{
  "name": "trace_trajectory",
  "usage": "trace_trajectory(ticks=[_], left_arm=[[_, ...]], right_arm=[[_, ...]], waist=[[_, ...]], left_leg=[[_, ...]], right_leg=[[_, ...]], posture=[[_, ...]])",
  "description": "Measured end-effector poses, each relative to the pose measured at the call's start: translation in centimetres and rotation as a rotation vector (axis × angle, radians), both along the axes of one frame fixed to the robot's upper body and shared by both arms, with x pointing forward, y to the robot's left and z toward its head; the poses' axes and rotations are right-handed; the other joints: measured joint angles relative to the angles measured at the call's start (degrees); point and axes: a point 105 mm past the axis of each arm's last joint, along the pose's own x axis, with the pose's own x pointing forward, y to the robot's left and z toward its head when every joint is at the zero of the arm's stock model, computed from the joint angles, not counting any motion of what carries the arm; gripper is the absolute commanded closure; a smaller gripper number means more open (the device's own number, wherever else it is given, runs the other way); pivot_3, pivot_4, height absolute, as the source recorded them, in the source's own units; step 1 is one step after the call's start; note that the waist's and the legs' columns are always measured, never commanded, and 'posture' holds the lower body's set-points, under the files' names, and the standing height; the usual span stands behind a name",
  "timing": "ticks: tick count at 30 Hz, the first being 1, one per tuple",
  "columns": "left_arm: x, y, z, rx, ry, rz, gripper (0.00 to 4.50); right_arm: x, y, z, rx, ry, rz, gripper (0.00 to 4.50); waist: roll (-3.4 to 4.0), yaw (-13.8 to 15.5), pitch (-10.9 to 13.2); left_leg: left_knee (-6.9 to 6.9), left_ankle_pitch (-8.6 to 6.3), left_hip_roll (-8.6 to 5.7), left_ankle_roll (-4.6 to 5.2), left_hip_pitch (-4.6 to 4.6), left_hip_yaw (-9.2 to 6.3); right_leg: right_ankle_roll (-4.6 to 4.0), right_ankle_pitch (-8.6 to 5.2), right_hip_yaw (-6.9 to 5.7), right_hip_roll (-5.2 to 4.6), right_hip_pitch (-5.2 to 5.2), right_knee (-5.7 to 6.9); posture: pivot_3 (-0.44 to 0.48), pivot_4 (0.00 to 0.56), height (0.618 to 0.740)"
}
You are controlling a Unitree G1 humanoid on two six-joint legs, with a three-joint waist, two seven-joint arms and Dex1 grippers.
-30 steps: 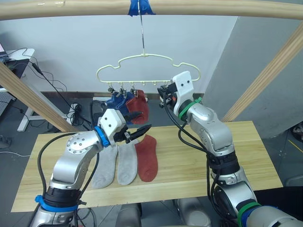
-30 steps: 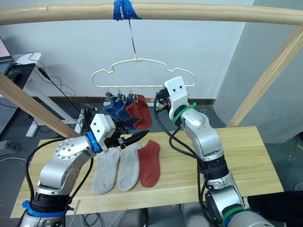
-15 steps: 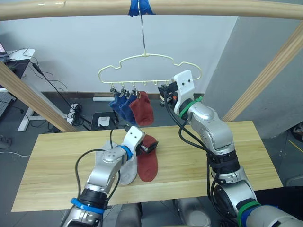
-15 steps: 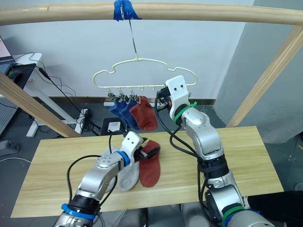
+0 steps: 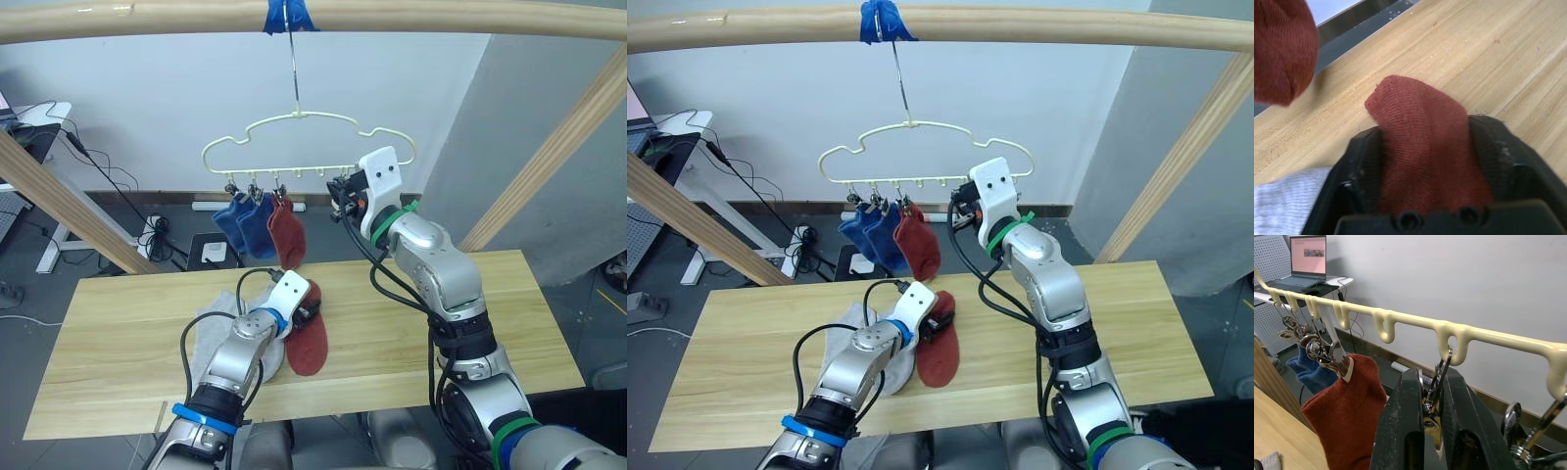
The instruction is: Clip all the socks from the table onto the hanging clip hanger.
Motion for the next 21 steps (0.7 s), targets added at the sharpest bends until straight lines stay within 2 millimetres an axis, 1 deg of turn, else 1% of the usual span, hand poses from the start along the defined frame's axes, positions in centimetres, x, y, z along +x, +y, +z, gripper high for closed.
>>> trace_trajectory(ticks=[4,7,10,12,13,17,21], left_arm=[[-0.1,0.0,0.0,0.003,-0.001,-0.009,2.74],[-0.1,0.1,-0.1,0.013,-0.012,-0.018,3.27],[-0.2,0.4,-0.1,0.040,-0.048,-0.033,3.98],[-0.4,0.7,0.1,0.062,-0.083,-0.043,4.34],[-0.6,0.8,0.4,0.077,-0.112,-0.054,4.41],[-1.0,0.7,2.4,0.121,-0.255,-0.098,4.42],[-1.5,0.1,5.2,0.146,-0.425,-0.183,4.42]], right_arm=[[0.0,0.0,0.0,0.001,0.000,0.001,4.39],[0.0,0.0,0.0,0.001,0.001,0.002,4.39],[0.0,0.1,0.0,0.001,0.001,0.003,4.39],[0.0,0.1,0.0,0.000,0.000,0.003,4.39],[0.0,0.1,0.0,-0.001,0.001,0.003,4.39],[0.0,0.1,0.0,-0.003,0.000,0.003,4.39],[-0.1,0.2,-0.1,-0.005,0.000,0.007,4.39]], waist=[[0.00,0.0,0.0],[0.00,0.0,0.0],[0.00,0.0,0.0],[0.00,-0.1,0.0],[0.00,-0.1,0.0],[0.00,0.0,0.0],[0.00,0.0,0.0]], left_leg=[[0.00,0.00,0.00,0.00,0.00,0.00],[0.00,0.00,0.00,0.00,0.00,0.00],[0.00,0.00,0.00,0.00,0.00,0.00],[-0.01,0.00,0.00,0.00,-0.01,-0.01],[-0.02,0.00,0.00,0.00,-0.01,0.00],[-0.01,0.00,-0.01,0.00,-0.02,0.00],[-0.02,0.00,-0.03,0.00,-0.02,0.01]], right_leg=[[0.00,0.00,0.00,0.00,0.00,0.00],[0.00,0.00,0.00,0.00,0.00,0.00],[0.00,0.00,0.00,0.00,-0.01,0.00],[0.00,0.00,0.00,-0.01,-0.02,-0.01],[0.00,0.00,0.00,-0.01,-0.02,-0.01],[0.00,0.00,0.00,-0.06,-0.02,-0.01],[0.00,0.00,0.00,-0.07,-0.02,-0.01]], posture=[[-0.197,0.211,0.730],[-0.197,0.211,0.730],[-0.202,0.204,0.730],[-0.203,0.203,0.730],[-0.203,0.203,0.730],[-0.200,0.204,0.730],[-0.199,0.207,0.730]])
